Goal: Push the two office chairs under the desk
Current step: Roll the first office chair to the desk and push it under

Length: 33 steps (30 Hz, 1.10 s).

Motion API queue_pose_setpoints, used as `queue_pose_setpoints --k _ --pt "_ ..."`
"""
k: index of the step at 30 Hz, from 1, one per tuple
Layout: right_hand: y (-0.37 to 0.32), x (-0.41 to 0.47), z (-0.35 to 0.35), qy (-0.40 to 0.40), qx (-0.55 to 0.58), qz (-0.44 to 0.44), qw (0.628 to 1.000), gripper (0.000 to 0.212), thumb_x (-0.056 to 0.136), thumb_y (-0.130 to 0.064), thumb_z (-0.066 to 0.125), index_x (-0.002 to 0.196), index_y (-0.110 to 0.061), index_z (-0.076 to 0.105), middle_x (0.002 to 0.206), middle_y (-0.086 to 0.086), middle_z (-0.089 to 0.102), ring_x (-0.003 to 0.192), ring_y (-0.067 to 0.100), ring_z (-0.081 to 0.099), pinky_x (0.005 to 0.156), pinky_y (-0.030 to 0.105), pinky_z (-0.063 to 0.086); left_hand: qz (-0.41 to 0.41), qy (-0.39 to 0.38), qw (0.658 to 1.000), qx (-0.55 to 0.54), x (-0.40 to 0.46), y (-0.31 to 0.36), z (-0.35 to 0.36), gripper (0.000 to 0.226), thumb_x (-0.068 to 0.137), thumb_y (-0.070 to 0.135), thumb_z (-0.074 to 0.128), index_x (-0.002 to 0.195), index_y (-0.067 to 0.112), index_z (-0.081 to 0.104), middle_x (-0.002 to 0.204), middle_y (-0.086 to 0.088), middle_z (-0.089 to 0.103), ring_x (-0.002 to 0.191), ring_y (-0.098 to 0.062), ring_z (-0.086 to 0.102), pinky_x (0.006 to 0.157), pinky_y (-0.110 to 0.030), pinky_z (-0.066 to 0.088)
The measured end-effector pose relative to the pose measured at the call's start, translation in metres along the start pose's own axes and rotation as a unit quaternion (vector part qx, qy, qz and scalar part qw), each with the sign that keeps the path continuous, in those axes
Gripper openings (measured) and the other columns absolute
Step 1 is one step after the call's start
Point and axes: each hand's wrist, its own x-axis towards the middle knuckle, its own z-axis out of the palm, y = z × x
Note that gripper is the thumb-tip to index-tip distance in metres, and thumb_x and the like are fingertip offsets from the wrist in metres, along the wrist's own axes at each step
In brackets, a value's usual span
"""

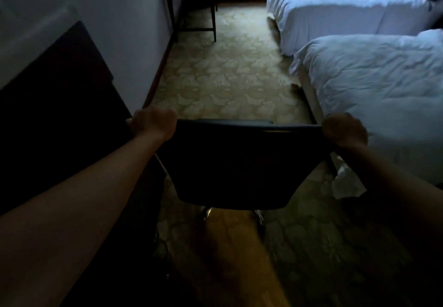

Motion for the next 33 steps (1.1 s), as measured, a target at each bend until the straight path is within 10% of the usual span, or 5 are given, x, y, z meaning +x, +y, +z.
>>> queue_pose_setpoints --k 13,18,23,33 --pt "-0.051 0.131 0.009 -0.097 -0.113 -0.232 0.961 0.027 0.092 -0.032 0.041 0.103 -0.018 0.062 0.112 0.006 0.059 0.100 0.026 0.057 0.076 0.033 0.043 0.015 -0.023 0.999 0.015 0.131 0.052 0.016 0.054 0.081 0.040 0.026 0.098 0.017 0.071 0.121 -0.021 0.064 0.109 -0.041 0.056 0.090 -0.042 0.039" --pt "-0.111 0.185 0.021 -0.182 0.019 -0.128 0.975 0.033 0.084 -0.045 0.043 0.094 -0.023 0.065 0.098 0.005 0.065 0.081 0.022 0.058 0.074 0.035 0.047 0.007 -0.019 1.000 -0.017 0.184 0.066 0.025 0.038 0.092 0.032 0.037 0.094 0.017 0.072 0.117 -0.022 0.065 0.106 -0.041 0.055 0.090 -0.042 0.040" --pt "-0.116 0.202 0.034 0.211 0.132 -0.186 0.951 0.020 0.084 -0.025 0.048 0.067 -0.014 0.049 0.063 0.005 0.052 0.055 0.020 0.043 0.054 0.028 0.028 0.026 0.005 0.999 -0.027 0.229 0.087 0.030 0.053 0.073 0.038 0.023 0.078 0.016 0.070 0.103 -0.022 0.068 0.100 -0.039 0.054 0.085 -0.042 0.038" --pt "-0.161 0.321 0.047 0.108 0.042 -0.187 0.975 0.027 0.083 -0.035 0.043 0.059 -0.024 0.037 0.059 -0.008 0.041 0.056 0.017 0.040 0.049 0.026 0.017 0.062 0.000 0.995 -0.078 0.372 0.146 0.056 0.033 0.071 0.037 0.024 0.049 0.020 0.041 0.087 -0.020 0.066 0.088 -0.038 0.055 0.073 -0.038 0.035"
